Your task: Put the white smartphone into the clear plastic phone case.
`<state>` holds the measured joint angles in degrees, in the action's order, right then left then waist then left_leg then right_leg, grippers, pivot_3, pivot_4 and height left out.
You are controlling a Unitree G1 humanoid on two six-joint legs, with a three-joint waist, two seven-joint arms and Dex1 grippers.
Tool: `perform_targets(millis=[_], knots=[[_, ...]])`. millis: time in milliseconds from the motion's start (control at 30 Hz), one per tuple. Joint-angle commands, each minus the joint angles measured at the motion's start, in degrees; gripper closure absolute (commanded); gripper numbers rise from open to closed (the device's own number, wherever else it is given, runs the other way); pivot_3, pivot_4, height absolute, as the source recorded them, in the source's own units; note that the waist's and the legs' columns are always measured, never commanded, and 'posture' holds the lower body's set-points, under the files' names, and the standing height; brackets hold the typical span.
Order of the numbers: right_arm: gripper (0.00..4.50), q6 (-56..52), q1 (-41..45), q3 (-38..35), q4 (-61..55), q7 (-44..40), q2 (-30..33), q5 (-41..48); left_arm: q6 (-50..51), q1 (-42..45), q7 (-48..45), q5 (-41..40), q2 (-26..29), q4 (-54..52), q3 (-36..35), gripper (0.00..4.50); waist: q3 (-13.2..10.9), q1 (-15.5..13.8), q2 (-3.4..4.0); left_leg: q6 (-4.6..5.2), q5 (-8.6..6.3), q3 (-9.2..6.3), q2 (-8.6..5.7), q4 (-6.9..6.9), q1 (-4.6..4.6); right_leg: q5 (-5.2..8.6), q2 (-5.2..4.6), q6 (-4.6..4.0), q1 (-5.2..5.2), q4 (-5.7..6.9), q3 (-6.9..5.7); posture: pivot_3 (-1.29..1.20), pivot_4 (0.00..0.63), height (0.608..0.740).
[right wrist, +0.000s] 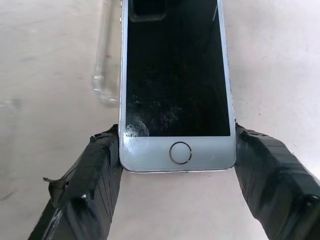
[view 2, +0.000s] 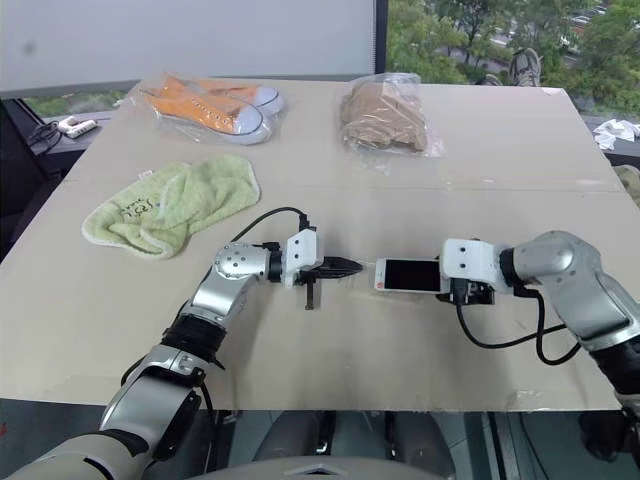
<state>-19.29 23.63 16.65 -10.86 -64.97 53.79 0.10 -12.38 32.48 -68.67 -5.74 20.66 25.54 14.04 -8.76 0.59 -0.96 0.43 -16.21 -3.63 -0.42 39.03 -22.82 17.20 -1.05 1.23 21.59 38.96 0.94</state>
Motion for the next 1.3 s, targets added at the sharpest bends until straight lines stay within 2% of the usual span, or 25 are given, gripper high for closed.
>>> perform_targets(millis=[33,533,967,1300], knots=[[1.60,0.6,1.3,0.2,-0.5,-1.7,-0.3,-0.2,-0.8,0.5,0.2,-0.6,0.3,-1.3,-0.6,4.50,0.0,0.0,0.00,0.00,0.00,0.01,0.00,0.00,0.00,0.00,0.00,0.00,0.00,0.00,0.01,0.00,0.150,0.740],[1.60,-3.8,2.1,0.5,-3.8,-3.9,-1.5,0.5,0.4,1.9,0.6,-2.6,0.0,-2.0,-2.1,4.50,0.0,0.0,0.00,0.00,0.00,-0.02,0.00,0.02,0.00,0.00,-0.01,0.00,0.00,0.01,-0.01,0.00,0.150,0.740],[1.60,-14.4,4.4,-0.4,-10.1,-6.2,-0.3,4.7,0.3,1.6,1.0,-2.4,-0.3,-2.3,-2.0,4.50,0.0,-0.1,0.00,0.00,0.00,-0.03,0.00,0.02,-0.01,0.00,-0.02,0.00,0.00,0.00,-0.02,0.00,0.150,0.740],[1.60,-17.1,5.8,3.7,-10.2,-4.4,0.1,0.2,1.1,1.4,0.6,-3.2,-0.5,-3.7,-1.9,4.50,0.0,0.0,0.00,0.00,0.00,-0.03,0.00,0.02,-0.02,0.00,-0.02,0.00,0.02,0.01,-0.02,0.00,0.150,0.740]])
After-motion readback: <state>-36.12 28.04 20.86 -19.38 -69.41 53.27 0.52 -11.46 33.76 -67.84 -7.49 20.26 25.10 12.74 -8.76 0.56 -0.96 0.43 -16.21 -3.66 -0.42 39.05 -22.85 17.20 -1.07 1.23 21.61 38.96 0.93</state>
